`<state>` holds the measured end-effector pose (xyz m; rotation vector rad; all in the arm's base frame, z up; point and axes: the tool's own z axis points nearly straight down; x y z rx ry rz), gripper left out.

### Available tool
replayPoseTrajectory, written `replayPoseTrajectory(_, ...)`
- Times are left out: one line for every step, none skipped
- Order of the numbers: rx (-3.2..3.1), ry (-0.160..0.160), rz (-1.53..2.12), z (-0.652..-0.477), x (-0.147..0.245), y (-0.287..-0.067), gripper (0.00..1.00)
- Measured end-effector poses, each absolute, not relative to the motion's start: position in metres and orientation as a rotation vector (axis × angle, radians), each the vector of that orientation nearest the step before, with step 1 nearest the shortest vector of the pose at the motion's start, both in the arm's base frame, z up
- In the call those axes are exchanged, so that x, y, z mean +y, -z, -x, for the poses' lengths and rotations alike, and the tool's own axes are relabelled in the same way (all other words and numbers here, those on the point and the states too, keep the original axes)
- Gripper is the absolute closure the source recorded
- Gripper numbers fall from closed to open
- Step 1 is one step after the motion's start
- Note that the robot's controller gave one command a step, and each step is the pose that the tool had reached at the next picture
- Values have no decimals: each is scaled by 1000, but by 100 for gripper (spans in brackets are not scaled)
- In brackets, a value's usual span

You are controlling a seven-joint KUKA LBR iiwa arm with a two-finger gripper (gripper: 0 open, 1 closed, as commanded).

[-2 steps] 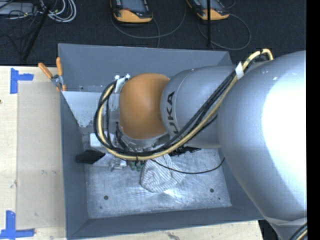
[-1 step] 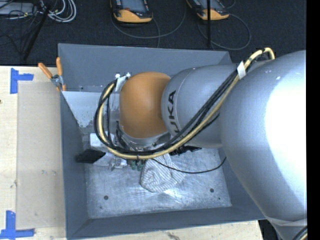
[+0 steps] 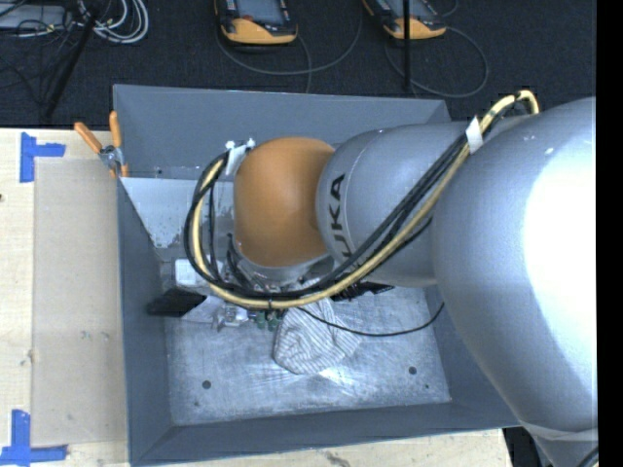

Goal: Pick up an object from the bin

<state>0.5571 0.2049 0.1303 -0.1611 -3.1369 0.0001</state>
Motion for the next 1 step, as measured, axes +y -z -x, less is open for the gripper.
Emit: replayPoseTrajectory(-3135,-1,162,-557,205,-137,100)
